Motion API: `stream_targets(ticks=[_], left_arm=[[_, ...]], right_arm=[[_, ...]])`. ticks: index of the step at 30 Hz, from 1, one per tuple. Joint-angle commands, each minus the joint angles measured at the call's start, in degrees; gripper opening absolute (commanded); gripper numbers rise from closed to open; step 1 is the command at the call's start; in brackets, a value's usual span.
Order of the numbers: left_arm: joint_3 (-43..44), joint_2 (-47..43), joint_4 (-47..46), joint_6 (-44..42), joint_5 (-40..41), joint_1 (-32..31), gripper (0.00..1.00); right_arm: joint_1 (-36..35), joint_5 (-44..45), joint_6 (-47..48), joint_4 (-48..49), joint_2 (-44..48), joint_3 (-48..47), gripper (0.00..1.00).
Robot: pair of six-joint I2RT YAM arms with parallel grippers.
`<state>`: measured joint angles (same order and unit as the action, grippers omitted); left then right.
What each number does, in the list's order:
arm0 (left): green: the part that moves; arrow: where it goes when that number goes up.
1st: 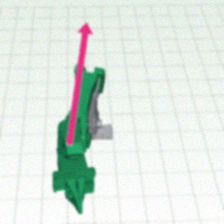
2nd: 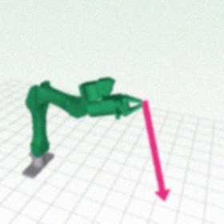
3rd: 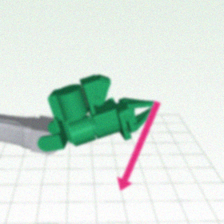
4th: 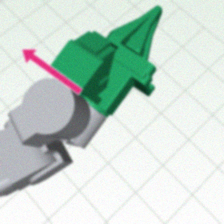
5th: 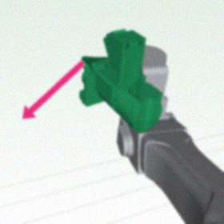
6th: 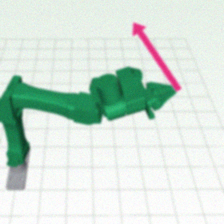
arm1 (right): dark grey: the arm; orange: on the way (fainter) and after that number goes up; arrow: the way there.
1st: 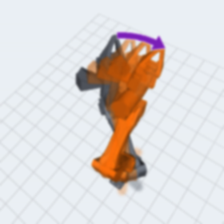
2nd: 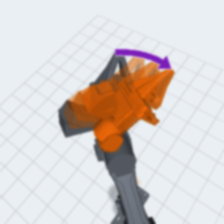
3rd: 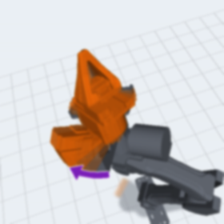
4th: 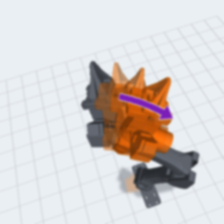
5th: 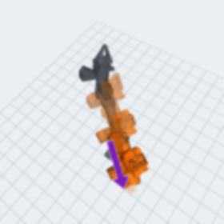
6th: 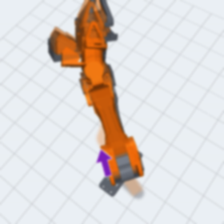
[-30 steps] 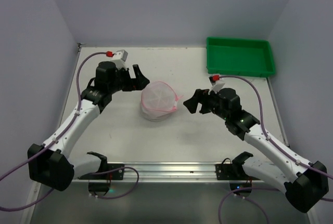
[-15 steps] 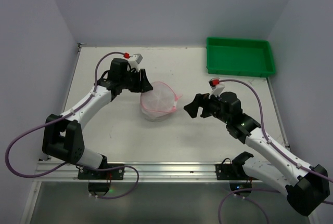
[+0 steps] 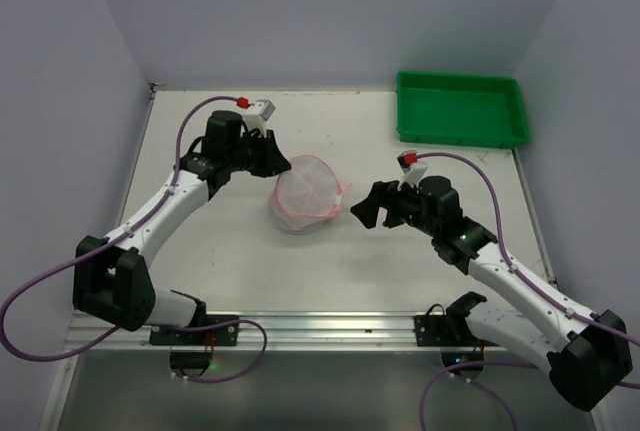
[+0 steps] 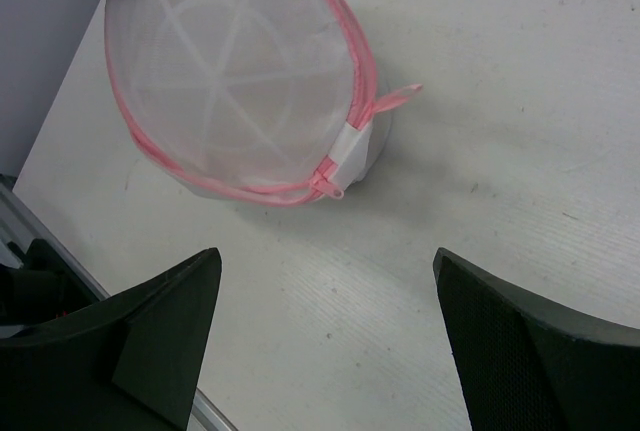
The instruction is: Unzip the laundry bag and remove the bra
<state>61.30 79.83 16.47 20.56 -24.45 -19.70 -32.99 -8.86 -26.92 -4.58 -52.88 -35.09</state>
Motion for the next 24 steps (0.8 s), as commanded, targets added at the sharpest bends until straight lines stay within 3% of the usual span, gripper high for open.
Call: stream_targets(ticks=[1,8,16,24], left_arm=[[1.98,-2.49,-0.03,-1.31,-3.4,-0.42,0.11],[6.55,-4.51,-0.21,2.11,-6.49,-0.42,0.09],[10.24,-1.62,-1.44,8.88,-6.41,-3.23,0.14],[12.88,3.57,-7.32,16.61,-2.18,-12.1,0.14]], right_arm=[[-0.05,-1.68,0.2,3.08,-0.03,0.55,0.89],[-0.05,-1.6,-0.33,2.91,0.23,0.46,0.89],[-0.14,7.0,-2.44,2.21,6.99,2.65,0.9],[-0.14,15.27,-3.49,-0.52,17.28,5.56,0.93]])
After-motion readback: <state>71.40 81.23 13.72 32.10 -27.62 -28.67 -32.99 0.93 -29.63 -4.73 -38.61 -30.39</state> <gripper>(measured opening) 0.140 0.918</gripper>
